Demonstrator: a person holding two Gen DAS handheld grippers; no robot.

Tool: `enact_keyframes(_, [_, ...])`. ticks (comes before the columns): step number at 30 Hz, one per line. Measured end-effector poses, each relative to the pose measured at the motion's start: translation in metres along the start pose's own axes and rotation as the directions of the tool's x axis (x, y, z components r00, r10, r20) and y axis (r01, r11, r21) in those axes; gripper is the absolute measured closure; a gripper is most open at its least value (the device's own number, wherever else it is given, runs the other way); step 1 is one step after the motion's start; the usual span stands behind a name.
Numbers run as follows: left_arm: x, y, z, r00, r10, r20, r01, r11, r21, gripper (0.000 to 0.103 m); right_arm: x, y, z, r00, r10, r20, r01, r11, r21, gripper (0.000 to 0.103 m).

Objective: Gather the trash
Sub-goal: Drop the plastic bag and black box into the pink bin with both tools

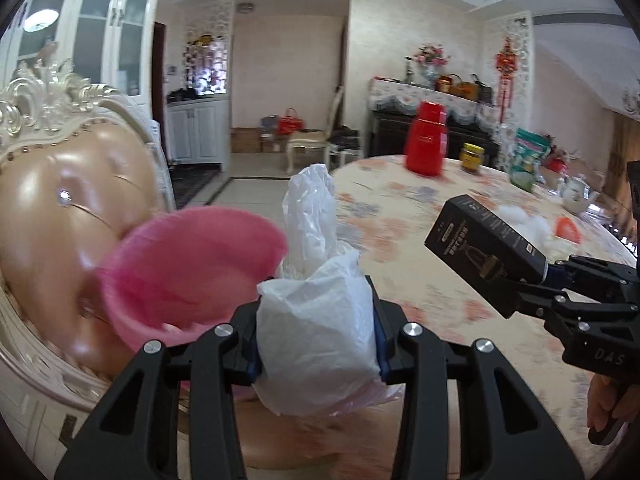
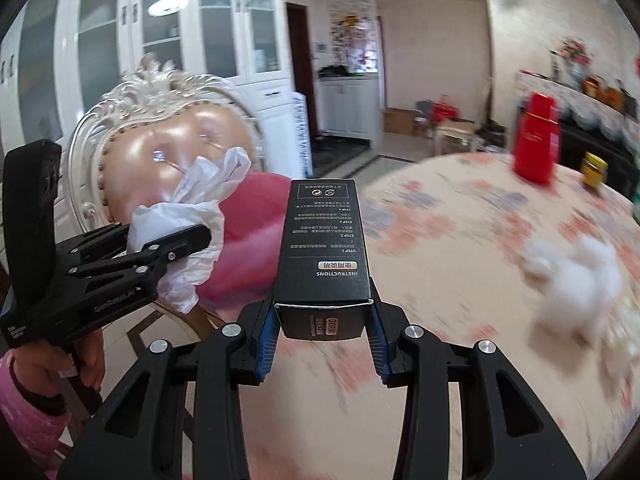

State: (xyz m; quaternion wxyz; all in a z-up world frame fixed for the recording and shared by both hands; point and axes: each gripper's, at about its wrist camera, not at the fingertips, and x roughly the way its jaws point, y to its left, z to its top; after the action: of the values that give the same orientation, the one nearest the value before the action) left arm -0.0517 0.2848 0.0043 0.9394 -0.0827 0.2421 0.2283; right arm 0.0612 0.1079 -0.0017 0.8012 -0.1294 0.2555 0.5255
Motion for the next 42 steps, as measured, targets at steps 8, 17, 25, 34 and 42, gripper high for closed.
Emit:
enact_keyframes(8, [0.058, 0.087, 0.025, 0.996, -0.015, -0.091, 0.011, 0.999, -0.046, 0.063, 0.078, 0.034, 0.052, 0.996, 0.081, -0.041, -0.081, 0.997, 0.003, 0.065])
enact_keyframes(17, [0.104, 0.149, 0.041, 0.990, -0.002, -0.144, -0.019, 0.990, -0.143, 0.063, 0.144, 0.037, 0.077, 0.990, 0.107, -0.089, -0.100, 0.992, 0.076, 0.065])
enact_keyframes(25, [0.105, 0.163, 0.033, 0.990, 0.000, -0.138, -0.020, 0.990, -0.142, 0.059, 0.177, 0.048, 0.082, 0.986, 0.123, -0.115, -0.115, 0.991, 0.070, 0.064])
enact_keyframes(34, [0.091, 0.174, 0.026, 0.995, 0.018, -0.097, -0.034, 0.985, -0.170, 0.035, 0.180, 0.057, 0.079, 0.985, 0.142, -0.093, -0.139, 0.990, 0.036, 0.037])
enact_keyframes(42, [0.059, 0.141, 0.019, 0.997, 0.079, 0.010, -0.076, 0.982, -0.174, 0.005, 0.122, 0.018, 0.057, 0.996, 0.072, -0.053, -0.070, 0.997, 0.046, 0.033])
